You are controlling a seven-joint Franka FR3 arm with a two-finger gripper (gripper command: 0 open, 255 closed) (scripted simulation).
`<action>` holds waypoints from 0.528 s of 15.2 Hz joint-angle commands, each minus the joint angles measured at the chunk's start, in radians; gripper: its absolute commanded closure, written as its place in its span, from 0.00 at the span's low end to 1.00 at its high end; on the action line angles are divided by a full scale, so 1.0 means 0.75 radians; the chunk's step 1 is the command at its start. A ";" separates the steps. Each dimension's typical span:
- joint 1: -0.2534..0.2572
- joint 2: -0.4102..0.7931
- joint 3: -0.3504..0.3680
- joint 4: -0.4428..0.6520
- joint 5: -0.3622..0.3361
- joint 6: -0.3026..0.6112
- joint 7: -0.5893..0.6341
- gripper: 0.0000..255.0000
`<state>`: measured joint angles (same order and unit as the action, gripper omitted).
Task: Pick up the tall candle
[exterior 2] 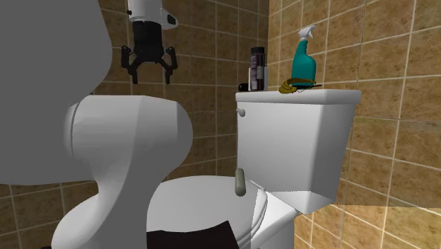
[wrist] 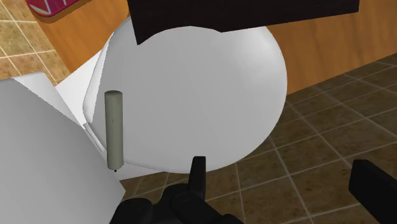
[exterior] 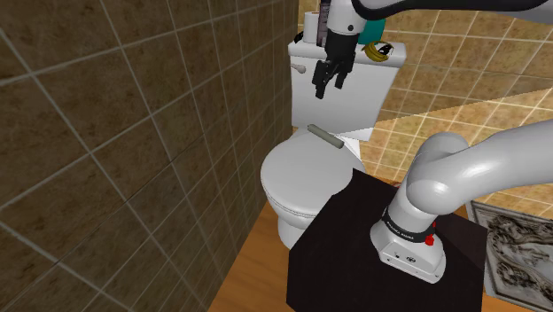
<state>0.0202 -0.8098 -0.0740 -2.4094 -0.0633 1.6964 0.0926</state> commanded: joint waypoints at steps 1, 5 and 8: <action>0.000 0.000 0.000 0.000 0.000 0.000 0.000 0.00; -0.033 0.109 -0.091 -0.040 -0.030 0.132 -0.055 0.00; -0.055 0.207 -0.160 -0.054 -0.045 0.232 -0.098 0.00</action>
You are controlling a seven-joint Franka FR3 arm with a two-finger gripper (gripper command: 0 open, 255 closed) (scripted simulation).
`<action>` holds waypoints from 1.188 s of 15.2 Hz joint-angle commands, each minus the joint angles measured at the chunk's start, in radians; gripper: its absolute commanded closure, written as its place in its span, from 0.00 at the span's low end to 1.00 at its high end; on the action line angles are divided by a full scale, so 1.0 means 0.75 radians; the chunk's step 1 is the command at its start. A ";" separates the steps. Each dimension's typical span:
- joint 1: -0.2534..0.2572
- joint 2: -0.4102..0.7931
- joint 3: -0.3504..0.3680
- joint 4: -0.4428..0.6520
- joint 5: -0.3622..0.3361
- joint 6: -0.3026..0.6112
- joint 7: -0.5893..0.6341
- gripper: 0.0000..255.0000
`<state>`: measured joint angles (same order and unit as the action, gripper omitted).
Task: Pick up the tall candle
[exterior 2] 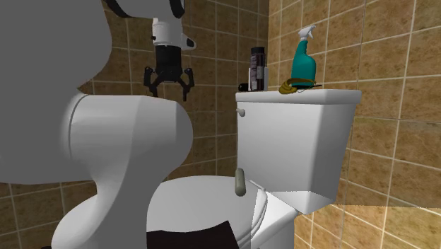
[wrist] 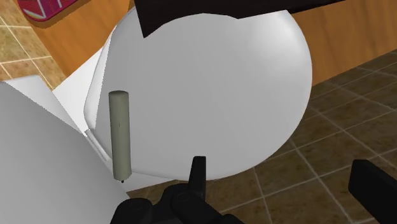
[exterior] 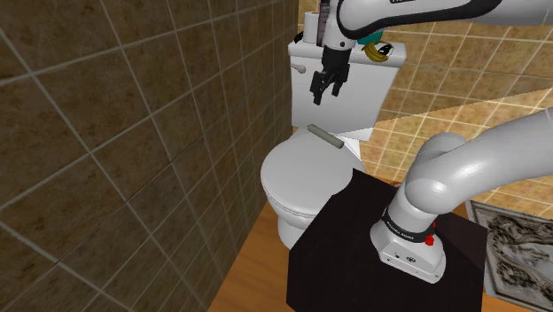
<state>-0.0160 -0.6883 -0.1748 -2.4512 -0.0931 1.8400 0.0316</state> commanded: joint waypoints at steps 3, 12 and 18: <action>-0.023 0.156 -0.095 0.002 -0.011 0.138 -0.063 0.00; -0.042 0.558 -0.301 0.085 0.065 0.402 -0.241 0.00; -0.055 0.877 -0.408 0.208 0.233 0.526 -0.419 0.00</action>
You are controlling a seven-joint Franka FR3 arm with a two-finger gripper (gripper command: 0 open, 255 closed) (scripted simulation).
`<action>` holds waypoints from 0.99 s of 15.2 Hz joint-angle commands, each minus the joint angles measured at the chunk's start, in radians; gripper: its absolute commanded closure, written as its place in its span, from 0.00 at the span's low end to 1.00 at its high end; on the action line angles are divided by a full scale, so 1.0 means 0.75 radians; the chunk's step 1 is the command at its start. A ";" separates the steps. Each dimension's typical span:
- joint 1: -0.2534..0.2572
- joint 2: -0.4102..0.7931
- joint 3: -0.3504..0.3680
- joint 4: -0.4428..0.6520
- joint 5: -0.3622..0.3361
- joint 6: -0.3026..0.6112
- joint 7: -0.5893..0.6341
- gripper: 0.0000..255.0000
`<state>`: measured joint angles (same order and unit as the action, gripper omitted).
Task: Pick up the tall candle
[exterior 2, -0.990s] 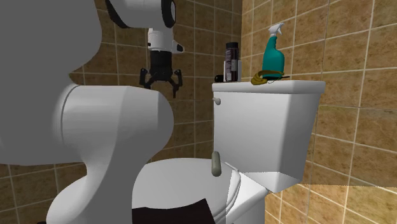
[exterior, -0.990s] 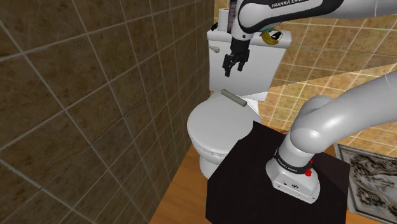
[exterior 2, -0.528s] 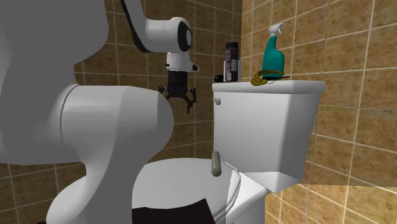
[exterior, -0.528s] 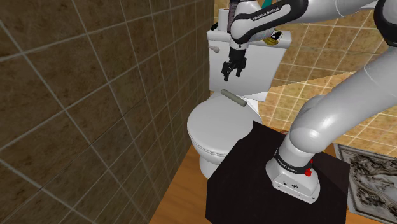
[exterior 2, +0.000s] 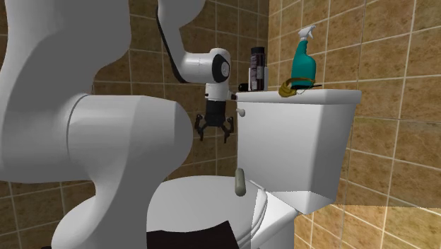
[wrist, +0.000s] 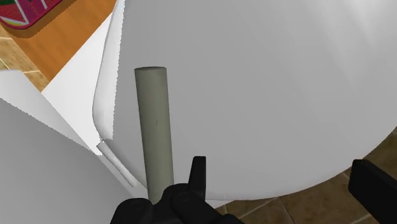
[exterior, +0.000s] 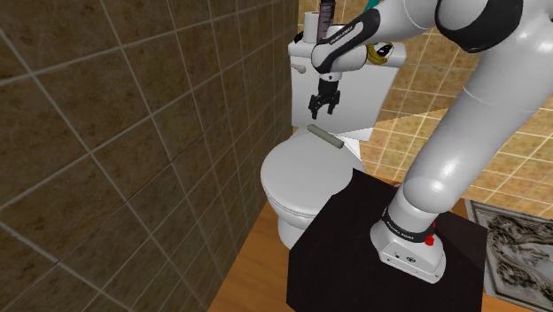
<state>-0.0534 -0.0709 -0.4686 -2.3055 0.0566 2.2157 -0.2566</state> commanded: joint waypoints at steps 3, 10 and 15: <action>-0.032 0.223 -0.042 0.097 0.148 0.062 -0.136 0.00; -0.176 0.614 -0.010 0.344 0.397 0.082 -0.331 0.00; -0.283 0.831 0.034 0.520 0.495 0.065 -0.396 0.00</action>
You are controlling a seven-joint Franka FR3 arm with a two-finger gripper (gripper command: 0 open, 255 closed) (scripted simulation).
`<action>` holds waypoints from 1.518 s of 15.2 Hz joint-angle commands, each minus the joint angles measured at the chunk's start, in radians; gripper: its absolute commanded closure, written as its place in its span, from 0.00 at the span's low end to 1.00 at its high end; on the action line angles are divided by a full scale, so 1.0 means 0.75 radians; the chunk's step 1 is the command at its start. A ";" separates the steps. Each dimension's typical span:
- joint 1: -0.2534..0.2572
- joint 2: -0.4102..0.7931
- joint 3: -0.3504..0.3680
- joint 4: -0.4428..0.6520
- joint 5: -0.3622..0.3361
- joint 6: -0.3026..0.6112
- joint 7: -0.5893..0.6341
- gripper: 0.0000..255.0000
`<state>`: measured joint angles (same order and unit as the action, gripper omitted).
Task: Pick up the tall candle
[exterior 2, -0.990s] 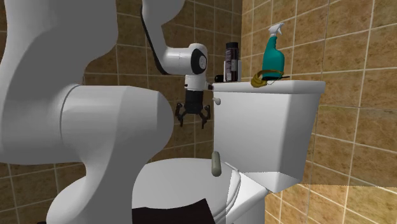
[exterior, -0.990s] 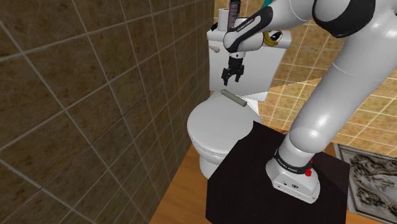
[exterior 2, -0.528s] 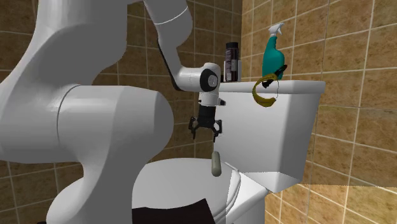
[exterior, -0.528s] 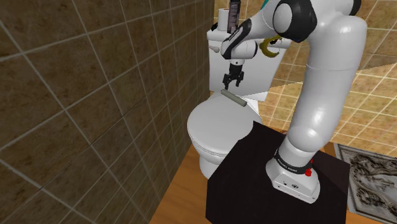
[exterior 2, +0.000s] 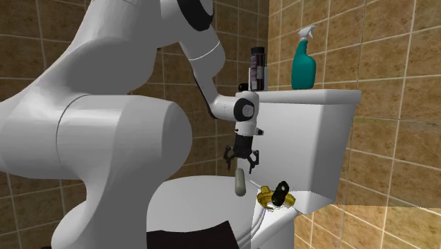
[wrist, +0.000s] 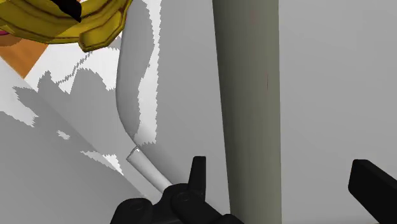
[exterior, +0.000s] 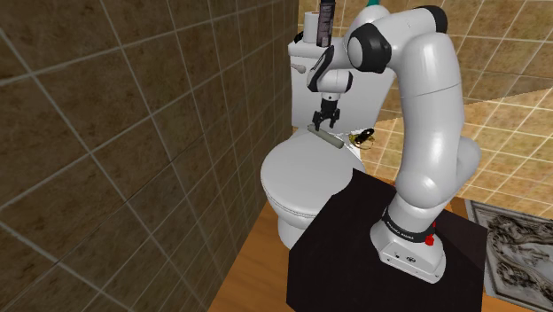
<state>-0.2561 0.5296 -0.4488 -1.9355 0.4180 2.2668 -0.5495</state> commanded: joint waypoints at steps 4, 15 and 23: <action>-0.029 0.084 0.030 0.031 0.044 0.041 -0.027 0.00; -0.042 0.132 0.052 0.037 0.072 0.081 -0.045 1.00; -0.028 0.078 0.028 0.031 0.041 0.037 -0.025 1.00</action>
<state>-0.2808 0.6006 -0.4235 -1.9064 0.4544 2.2999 -0.5717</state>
